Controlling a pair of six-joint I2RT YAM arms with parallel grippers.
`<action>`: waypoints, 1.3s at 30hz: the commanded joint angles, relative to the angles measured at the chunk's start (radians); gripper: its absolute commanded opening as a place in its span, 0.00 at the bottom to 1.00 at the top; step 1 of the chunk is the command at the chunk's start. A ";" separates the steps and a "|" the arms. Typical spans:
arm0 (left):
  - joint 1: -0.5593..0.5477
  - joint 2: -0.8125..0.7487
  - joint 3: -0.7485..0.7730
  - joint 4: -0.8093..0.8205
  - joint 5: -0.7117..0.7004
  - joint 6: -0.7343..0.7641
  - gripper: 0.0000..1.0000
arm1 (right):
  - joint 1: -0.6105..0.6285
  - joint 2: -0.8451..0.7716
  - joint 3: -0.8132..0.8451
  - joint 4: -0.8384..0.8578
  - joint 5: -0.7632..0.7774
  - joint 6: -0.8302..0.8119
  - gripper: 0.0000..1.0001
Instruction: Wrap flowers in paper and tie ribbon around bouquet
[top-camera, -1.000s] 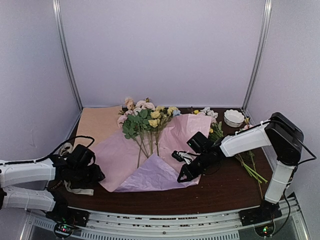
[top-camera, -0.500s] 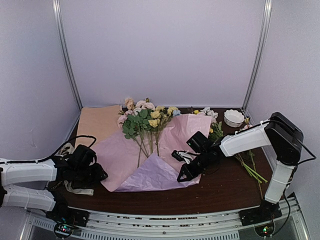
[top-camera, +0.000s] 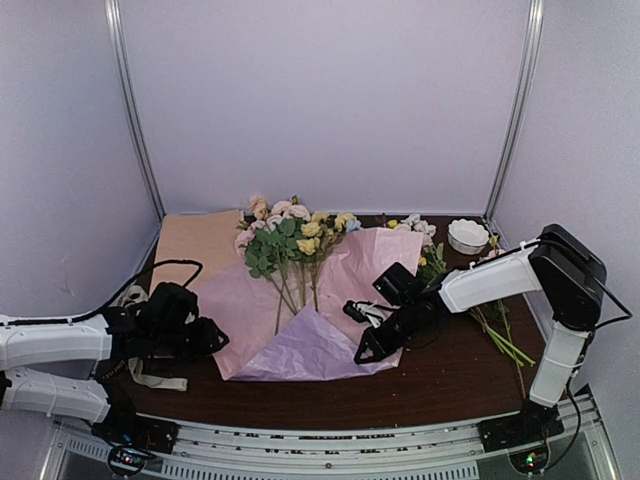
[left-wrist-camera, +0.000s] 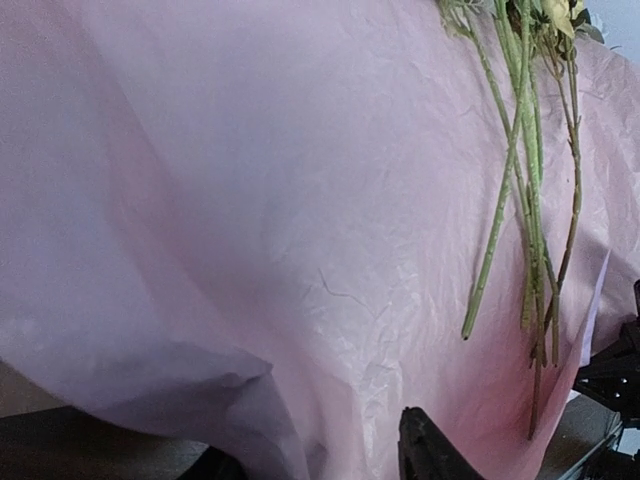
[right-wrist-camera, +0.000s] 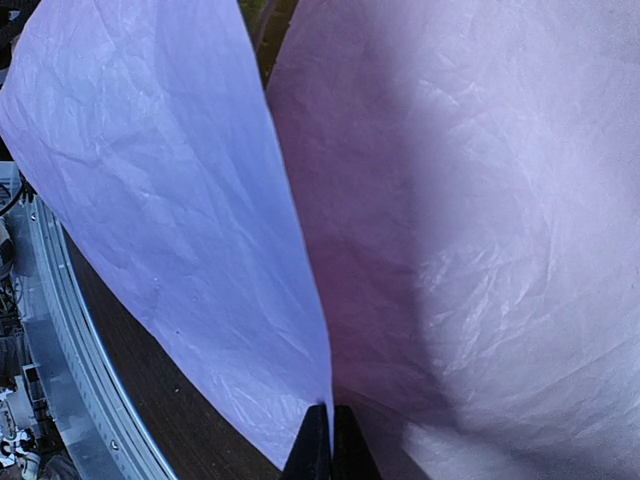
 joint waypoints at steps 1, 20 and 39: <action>-0.004 0.008 0.005 0.096 -0.066 0.026 0.49 | -0.005 0.016 0.020 -0.028 0.039 -0.016 0.00; -0.046 0.288 0.363 -0.268 -0.202 0.375 0.00 | -0.008 0.039 0.070 -0.010 0.206 0.045 0.00; -0.194 0.212 0.462 -0.630 -0.439 0.393 0.53 | -0.008 0.009 0.025 0.003 0.286 0.079 0.00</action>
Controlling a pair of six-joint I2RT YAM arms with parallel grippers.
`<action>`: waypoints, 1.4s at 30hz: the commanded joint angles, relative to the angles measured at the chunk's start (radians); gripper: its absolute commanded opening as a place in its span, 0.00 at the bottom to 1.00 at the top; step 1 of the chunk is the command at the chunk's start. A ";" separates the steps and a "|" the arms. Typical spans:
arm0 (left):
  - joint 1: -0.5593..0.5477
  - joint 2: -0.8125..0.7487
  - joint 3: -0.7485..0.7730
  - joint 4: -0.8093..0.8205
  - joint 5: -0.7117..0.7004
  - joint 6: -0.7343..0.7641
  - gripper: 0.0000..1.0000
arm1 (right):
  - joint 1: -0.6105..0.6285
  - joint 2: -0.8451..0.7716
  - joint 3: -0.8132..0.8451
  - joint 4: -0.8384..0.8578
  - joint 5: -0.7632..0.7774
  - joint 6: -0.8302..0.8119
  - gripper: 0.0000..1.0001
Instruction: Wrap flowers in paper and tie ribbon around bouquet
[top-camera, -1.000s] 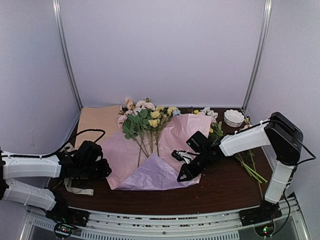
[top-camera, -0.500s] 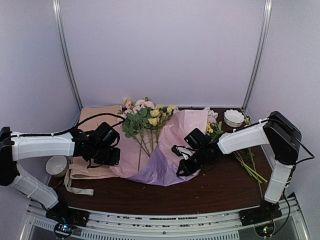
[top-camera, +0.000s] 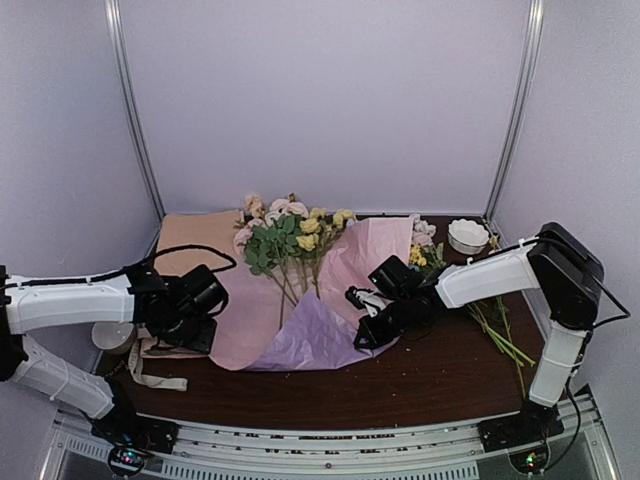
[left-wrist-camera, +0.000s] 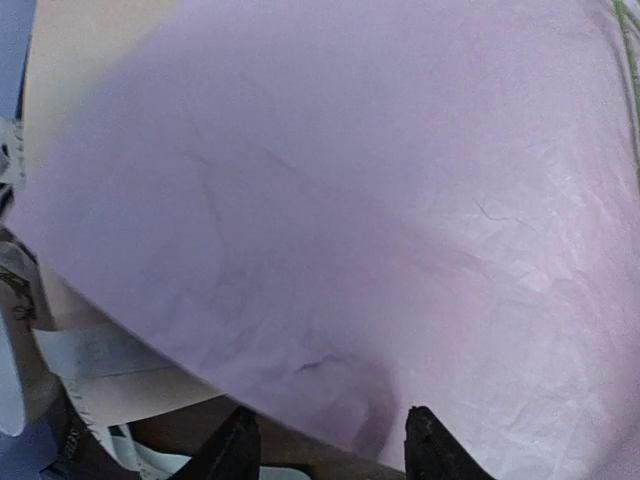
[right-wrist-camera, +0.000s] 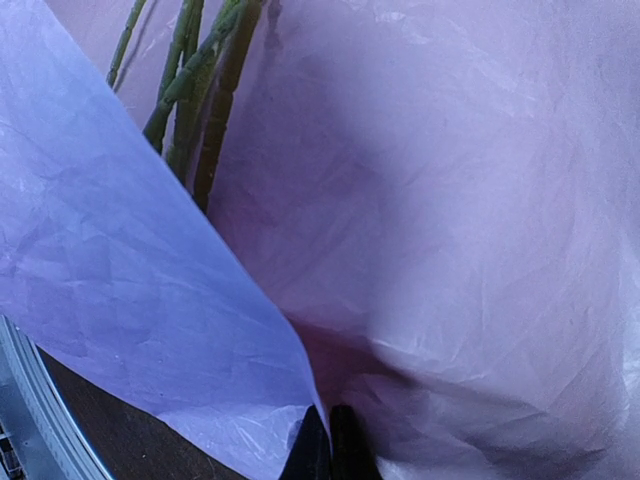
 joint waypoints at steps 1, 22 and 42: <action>-0.145 -0.035 0.163 -0.085 -0.183 0.098 0.53 | -0.007 -0.009 -0.033 -0.013 0.078 0.015 0.00; -0.222 0.235 0.065 0.483 0.443 0.339 0.62 | -0.001 -0.041 -0.069 -0.016 0.066 0.027 0.00; -0.129 0.157 -0.173 0.682 0.637 0.208 0.00 | 0.009 -0.083 -0.098 -0.050 0.044 0.017 0.00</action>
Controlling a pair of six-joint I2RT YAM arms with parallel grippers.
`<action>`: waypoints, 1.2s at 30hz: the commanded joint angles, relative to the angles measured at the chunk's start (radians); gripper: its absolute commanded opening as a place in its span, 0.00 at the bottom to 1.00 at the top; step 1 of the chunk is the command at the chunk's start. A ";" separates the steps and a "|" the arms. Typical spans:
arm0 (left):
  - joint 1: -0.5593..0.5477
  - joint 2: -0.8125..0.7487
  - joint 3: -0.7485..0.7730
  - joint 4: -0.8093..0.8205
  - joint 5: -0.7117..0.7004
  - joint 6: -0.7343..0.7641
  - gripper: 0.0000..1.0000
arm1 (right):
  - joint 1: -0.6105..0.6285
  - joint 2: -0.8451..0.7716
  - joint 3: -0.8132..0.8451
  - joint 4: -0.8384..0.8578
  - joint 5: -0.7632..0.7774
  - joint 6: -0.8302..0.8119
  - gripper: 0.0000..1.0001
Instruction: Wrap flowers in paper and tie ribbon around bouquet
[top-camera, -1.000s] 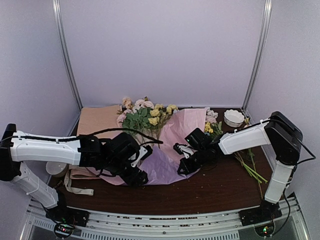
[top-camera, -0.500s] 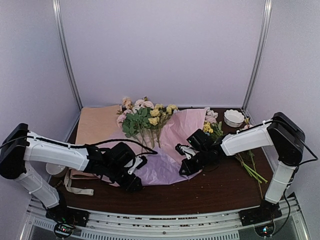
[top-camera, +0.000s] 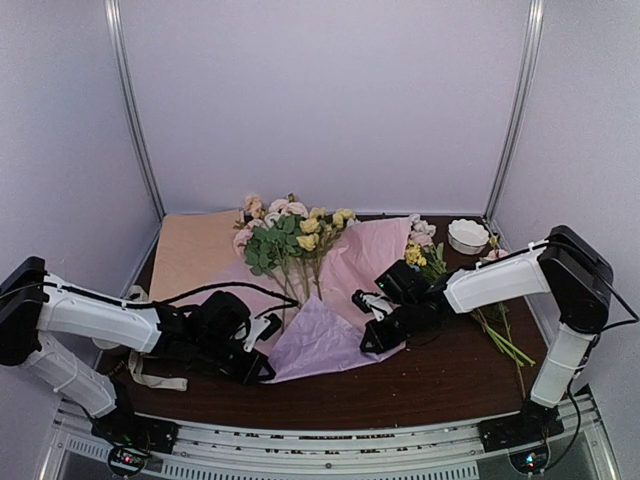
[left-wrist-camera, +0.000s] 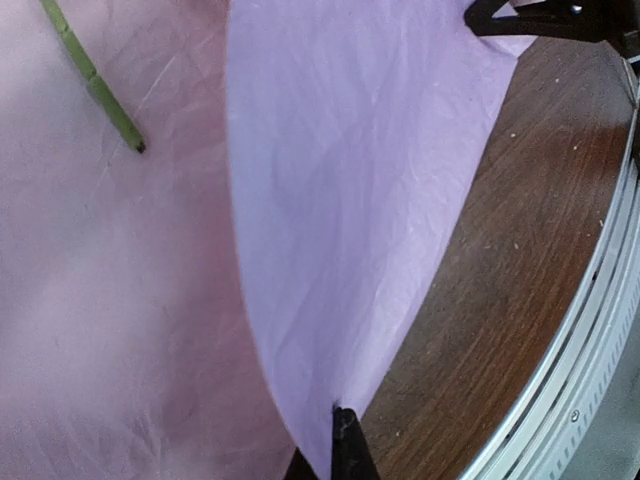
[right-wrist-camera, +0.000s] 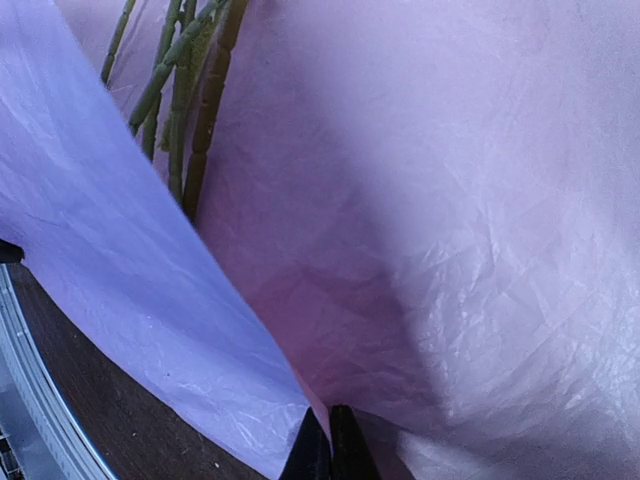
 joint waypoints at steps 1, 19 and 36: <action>0.033 0.067 0.006 -0.022 0.052 -0.048 0.00 | 0.002 -0.028 -0.027 -0.074 0.026 -0.008 0.00; 0.072 0.221 0.034 -0.142 0.067 -0.059 0.00 | 0.001 -0.190 0.111 -0.294 0.189 -0.143 0.19; 0.073 0.208 0.049 -0.179 0.064 -0.048 0.00 | 0.168 0.174 0.349 -0.106 -0.301 -0.083 0.00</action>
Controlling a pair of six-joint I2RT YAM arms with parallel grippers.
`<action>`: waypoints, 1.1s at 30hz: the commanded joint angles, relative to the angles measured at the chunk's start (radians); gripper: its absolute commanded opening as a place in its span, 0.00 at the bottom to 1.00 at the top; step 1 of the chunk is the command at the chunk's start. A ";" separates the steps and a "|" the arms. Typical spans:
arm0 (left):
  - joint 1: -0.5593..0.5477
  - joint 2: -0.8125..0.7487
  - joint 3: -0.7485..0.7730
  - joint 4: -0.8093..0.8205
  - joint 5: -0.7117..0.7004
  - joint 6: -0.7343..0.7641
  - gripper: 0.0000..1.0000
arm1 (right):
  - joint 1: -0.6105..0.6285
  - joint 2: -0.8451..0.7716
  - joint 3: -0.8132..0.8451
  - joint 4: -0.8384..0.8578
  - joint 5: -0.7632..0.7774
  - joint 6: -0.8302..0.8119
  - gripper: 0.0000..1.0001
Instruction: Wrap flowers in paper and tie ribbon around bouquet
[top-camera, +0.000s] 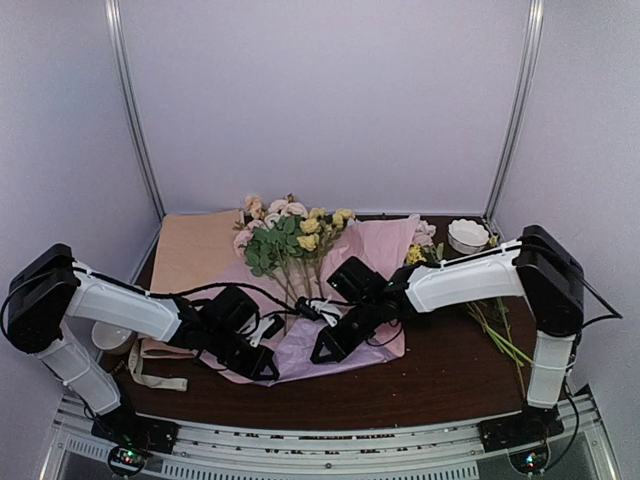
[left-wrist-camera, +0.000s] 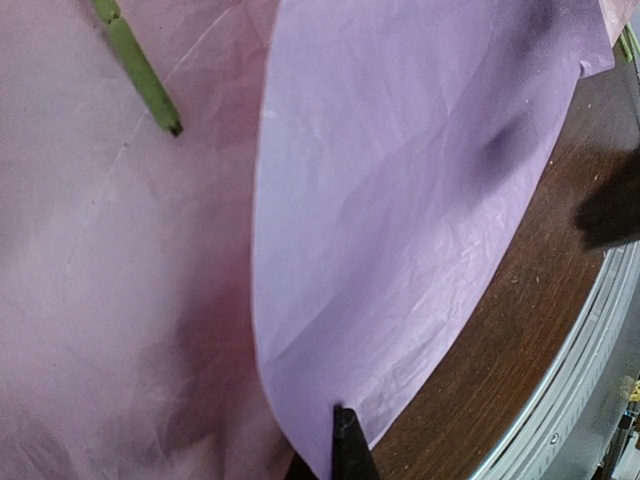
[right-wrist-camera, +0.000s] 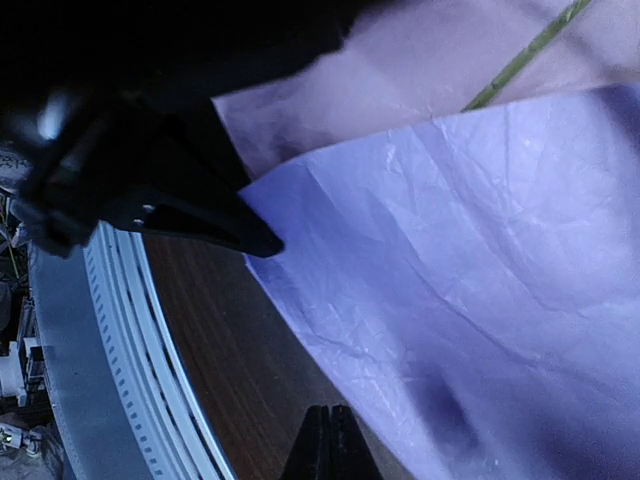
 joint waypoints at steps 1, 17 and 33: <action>0.001 0.029 -0.009 -0.183 -0.052 0.021 0.00 | -0.005 0.113 0.096 -0.069 -0.075 -0.015 0.00; 0.003 -0.233 0.050 -0.469 -0.327 -0.106 0.63 | -0.031 0.218 0.143 -0.280 0.057 -0.084 0.00; 0.050 -0.441 -0.049 -0.581 -0.435 -0.303 0.61 | -0.014 0.292 0.294 -0.161 -0.046 0.049 0.00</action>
